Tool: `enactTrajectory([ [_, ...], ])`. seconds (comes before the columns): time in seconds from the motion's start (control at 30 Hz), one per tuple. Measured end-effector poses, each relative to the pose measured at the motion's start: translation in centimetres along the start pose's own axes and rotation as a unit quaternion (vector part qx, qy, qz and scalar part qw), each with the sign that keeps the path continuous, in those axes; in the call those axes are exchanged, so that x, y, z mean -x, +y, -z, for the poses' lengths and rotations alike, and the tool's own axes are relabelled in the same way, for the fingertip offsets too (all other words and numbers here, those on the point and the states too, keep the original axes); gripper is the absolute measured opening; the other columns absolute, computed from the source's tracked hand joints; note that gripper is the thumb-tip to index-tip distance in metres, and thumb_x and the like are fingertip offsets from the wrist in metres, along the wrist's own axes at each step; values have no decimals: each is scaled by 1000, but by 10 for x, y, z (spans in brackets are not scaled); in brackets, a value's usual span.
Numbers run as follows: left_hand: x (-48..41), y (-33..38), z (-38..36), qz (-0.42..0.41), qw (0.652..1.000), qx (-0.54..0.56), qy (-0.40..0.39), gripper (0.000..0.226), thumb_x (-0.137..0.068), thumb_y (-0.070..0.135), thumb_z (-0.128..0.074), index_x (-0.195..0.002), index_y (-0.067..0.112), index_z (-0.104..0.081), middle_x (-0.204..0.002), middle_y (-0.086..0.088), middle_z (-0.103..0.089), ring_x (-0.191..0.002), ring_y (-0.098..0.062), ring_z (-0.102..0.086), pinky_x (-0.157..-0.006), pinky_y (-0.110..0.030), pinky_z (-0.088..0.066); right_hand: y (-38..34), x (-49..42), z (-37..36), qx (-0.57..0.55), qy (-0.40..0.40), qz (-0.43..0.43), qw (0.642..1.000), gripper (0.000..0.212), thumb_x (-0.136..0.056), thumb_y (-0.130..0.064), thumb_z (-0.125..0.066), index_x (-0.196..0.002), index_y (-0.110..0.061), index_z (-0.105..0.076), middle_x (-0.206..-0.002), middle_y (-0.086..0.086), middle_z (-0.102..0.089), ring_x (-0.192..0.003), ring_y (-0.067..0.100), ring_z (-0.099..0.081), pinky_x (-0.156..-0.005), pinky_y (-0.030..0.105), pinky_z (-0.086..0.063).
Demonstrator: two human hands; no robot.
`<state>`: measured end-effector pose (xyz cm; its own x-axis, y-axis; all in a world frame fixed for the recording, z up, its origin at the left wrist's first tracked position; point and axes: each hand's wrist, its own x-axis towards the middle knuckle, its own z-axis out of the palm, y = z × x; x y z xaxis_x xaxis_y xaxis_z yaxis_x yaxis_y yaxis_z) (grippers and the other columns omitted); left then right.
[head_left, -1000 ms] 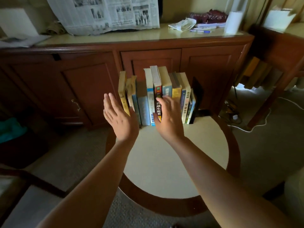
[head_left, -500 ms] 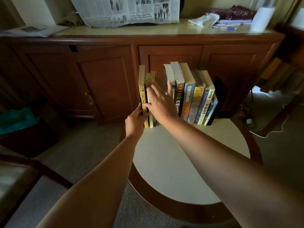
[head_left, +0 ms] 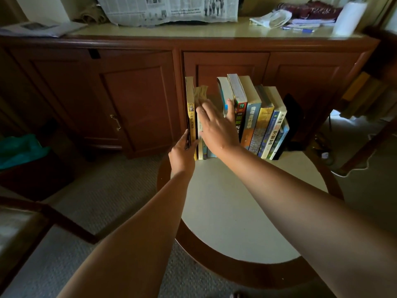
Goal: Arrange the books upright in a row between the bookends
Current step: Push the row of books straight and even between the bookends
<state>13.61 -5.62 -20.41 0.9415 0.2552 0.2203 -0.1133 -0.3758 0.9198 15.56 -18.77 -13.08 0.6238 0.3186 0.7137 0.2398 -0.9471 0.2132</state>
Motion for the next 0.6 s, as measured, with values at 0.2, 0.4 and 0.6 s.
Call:
enactTrajectory([
  [0.2,-3,-5,-5,30,999,27,2,51,-93,39,-75,-141,26,-63,-121,9,-76,-110,-3,-71,-98,-34,-59,14,5,21,-107,24,-25,994,71,-82,-29,-74,-147,-15,-50,-159,11,-41,-149,27,-37,-119,60,-17],
  [0.4,9,8,-23,64,995,68,36,56,-100,34,-66,-151,20,-48,-139,1,-65,-128,-15,-61,-107,-38,-52,66,54,38,-174,186,-330,909,59,-86,-29,-70,-138,-8,-54,-153,19,-42,-142,35,-39,-115,55,-33],
  [0.6,26,23,-57,105,982,121,98,64,-106,30,-55,-162,18,-26,-159,-7,-37,-146,-21,-40,-114,-29,-35,102,109,25,-344,96,-572,738,69,-93,-6,-68,-154,-3,-33,-156,20,-34,-146,30,-34,-105,9,-34],
])
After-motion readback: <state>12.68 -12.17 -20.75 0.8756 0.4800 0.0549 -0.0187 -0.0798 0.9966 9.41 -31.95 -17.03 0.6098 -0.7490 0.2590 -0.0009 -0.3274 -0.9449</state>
